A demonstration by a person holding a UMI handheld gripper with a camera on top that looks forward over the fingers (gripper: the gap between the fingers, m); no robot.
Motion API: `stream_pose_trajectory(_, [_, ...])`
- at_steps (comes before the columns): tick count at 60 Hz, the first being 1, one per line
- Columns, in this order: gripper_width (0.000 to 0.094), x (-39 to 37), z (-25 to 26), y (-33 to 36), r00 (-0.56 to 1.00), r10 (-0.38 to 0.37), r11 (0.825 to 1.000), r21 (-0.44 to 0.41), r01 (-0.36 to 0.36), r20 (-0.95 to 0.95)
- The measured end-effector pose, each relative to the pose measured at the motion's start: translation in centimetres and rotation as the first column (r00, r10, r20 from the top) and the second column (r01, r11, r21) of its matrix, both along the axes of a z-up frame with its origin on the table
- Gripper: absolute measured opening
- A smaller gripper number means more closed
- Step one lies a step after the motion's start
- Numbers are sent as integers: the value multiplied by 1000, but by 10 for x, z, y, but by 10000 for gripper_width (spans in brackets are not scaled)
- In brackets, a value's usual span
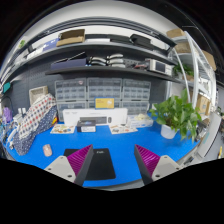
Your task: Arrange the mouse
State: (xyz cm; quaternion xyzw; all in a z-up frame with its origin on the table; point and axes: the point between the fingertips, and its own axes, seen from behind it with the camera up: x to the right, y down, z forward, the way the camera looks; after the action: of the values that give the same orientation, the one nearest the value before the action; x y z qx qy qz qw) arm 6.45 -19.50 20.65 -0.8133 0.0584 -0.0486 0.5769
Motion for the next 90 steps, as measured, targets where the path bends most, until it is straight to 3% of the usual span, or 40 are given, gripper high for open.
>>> stream_pose_trajectory(13, [827, -87, -81, -11, 992, 109, 988, -104, -115, -61])
stream_pose_trajectory(28, [832, -232, -163, -10, 945, 310, 917, -230, -327, -108])
stream_pose_trajectory(39, [842, -311, -188, 31, 919, 372, 880, -264, -394, -131])
stream_pose_trajectory(52, [842, -355, -201, 109, 928, 346, 885, -282, -372, -139])
stream_pose_trajectory(70, [810, -363, -214, 198, 963, 248, 903, -335, -268, -102])
stream_pose_trajectory(75, [757, -354, -212, 215, 975, 211, 914, -341, -220, -64])
stream_pose_trajectory(82, [669, -351, -214, 227, 982, 177, 916, -354, -190, -70])
stream_pose_trajectory(86, [560, -355, -214, 229, 978, 184, 912, -354, -208, -101])
stream_pose_trajectory(87, [492, -355, -215, 229, 978, 184, 910, -358, -207, -96])
stream_pose_trajectory(90, [472, -355, -215, 229, 977, 191, 908, -362, -211, -90])
